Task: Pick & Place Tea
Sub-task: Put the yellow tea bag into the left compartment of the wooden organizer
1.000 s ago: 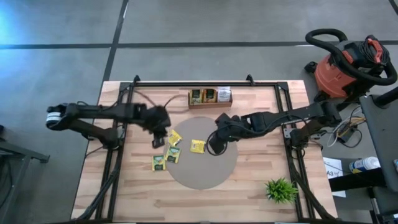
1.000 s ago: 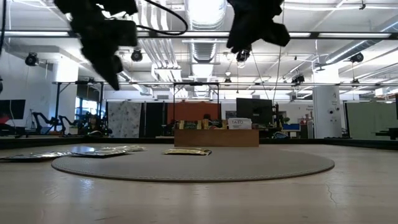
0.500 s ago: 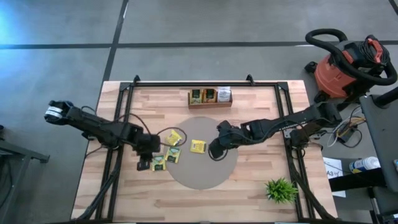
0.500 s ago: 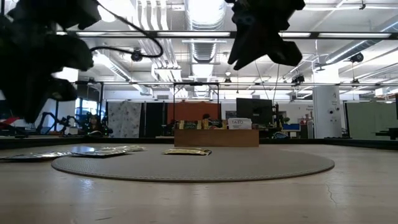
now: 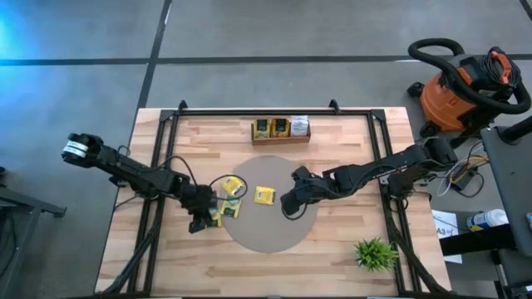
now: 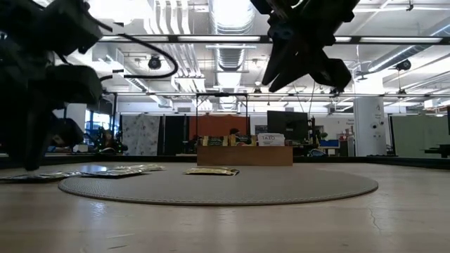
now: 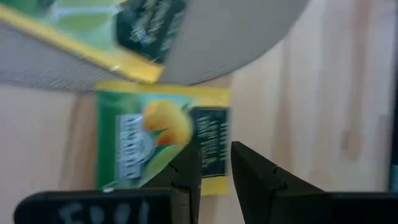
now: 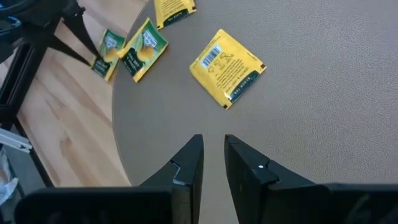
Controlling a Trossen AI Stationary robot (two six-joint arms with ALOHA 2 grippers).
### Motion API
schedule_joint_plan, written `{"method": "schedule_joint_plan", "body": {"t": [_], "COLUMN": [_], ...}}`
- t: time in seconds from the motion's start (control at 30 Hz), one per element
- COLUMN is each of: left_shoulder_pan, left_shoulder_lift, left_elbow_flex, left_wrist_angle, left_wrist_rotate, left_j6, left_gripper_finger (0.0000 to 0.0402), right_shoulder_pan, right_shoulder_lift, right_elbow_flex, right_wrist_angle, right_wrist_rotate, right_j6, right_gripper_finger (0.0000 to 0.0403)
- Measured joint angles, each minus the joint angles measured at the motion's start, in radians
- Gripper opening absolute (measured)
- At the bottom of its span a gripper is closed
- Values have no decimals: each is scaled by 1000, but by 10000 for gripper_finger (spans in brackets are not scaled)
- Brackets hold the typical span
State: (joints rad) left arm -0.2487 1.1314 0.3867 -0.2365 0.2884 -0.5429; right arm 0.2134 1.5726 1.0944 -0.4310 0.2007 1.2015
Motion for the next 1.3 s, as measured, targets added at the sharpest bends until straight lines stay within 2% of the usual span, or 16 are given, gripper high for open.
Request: {"method": "schedule_joint_plan", "body": {"t": [0.23, 0.47, 0.63, 0.73, 0.9, 1.07, 1.17, 1.3], "left_shoulder_pan": [4, 50, 97, 111, 108, 105, 104, 104], "left_shoulder_lift": [40, 92, 103, 103, 102, 102, 84, 32], "left_elbow_flex": [-25, -28, -29, -29, -29, -35, -33, -37], "left_wrist_angle": [11, 19, -10, -37, -53, 58, 151, 166], "left_wrist_rotate": [-110, -305, -376, -390, -413, -440, -452, -444], "left_j6": [-16, -137, -256, -333, -547, -713, -743, -746], "left_gripper_finger": [80, 80, 80, 80, 80, 80, 80, 80], "right_shoulder_pan": [-5, -17, -25, -32, -44, -53, -61, -67], "right_shoulder_lift": [0, 0, 0, 0, 0, 0, 0, 0], "right_elbow_flex": [-10, 1, 14, 20, 23, 23, 23, 20], "right_wrist_angle": [5, 4, 4, 2, 0, 1, 1, 0], "right_wrist_rotate": [10, 63, 93, 94, 125, 204, 222, 222], "right_j6": [-23, -35, -42, -53, -13, 29, 34, 32], "right_gripper_finger": [63, 63, 63, 63, 63, 63, 63, 63]}}
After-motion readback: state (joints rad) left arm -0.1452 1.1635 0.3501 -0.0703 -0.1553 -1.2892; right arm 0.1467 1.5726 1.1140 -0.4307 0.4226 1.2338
